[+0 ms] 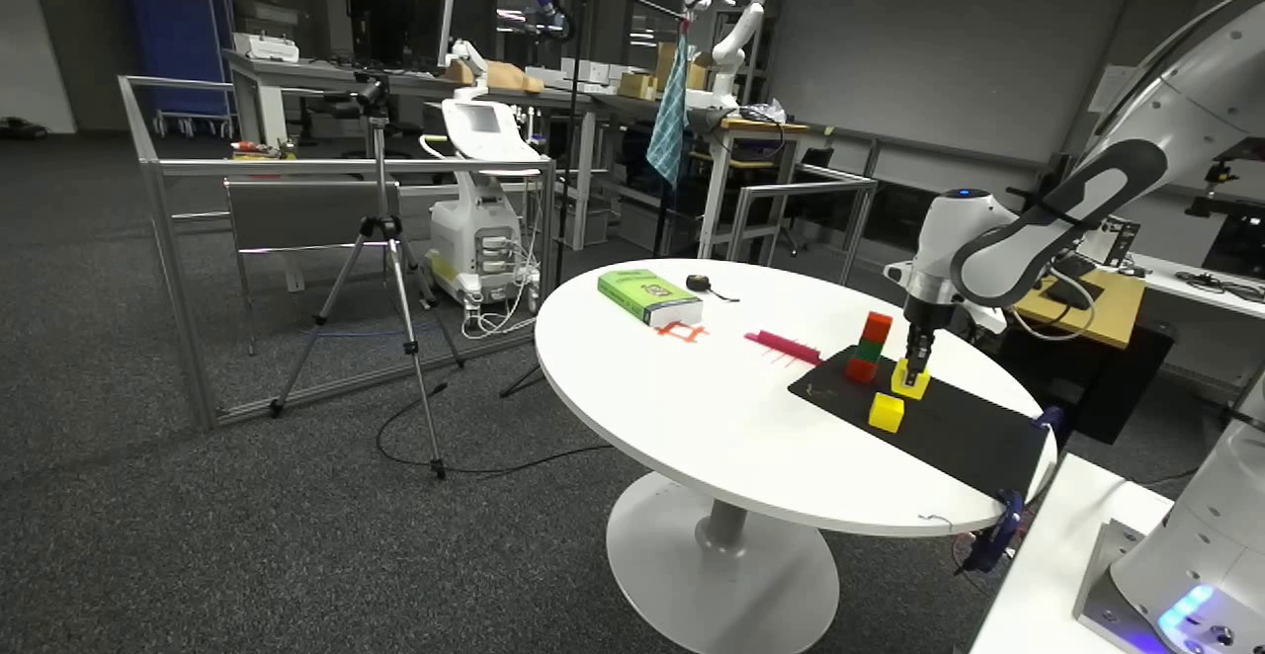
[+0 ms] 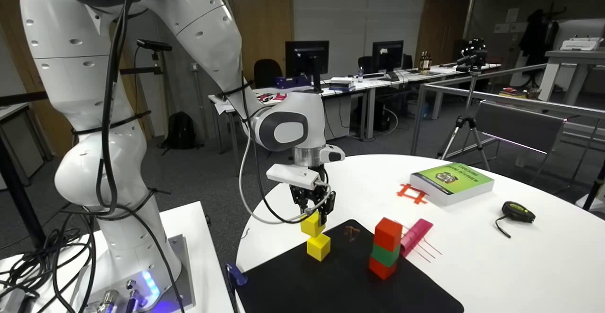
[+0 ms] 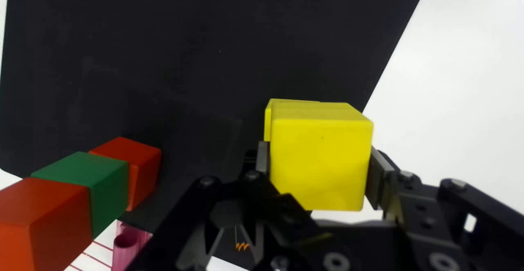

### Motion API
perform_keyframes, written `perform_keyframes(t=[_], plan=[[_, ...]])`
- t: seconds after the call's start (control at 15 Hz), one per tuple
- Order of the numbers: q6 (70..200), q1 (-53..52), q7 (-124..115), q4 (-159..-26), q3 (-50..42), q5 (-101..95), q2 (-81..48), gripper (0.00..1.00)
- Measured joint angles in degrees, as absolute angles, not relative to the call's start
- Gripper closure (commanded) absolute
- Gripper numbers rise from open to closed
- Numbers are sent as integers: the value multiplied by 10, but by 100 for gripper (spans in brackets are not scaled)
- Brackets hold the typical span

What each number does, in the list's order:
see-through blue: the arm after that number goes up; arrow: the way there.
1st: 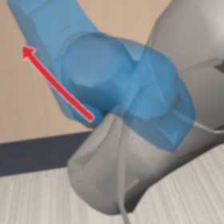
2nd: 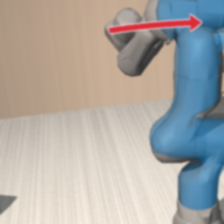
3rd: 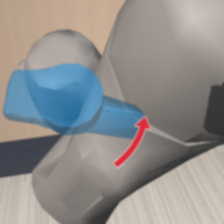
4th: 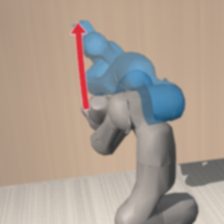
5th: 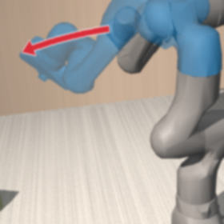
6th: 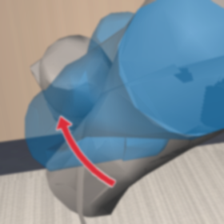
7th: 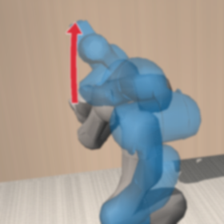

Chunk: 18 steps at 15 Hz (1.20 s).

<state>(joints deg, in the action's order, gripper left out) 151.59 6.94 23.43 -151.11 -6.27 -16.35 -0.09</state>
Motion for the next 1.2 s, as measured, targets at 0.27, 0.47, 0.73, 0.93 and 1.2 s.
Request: perform_keyframes(t=[0.27,0.47,0.73,0.93,1.2], plan=[[1515,68,262,-1510,-63,-142,-6,69],[1513,68,285,-1507,-63,-142,-8,69],[1509,69,325,-1501,-65,-127,-9,69],[1508,69,359,-1500,-65,-100,-9,69],[1508,70,385,-1499,-66,-80,-11,69]])
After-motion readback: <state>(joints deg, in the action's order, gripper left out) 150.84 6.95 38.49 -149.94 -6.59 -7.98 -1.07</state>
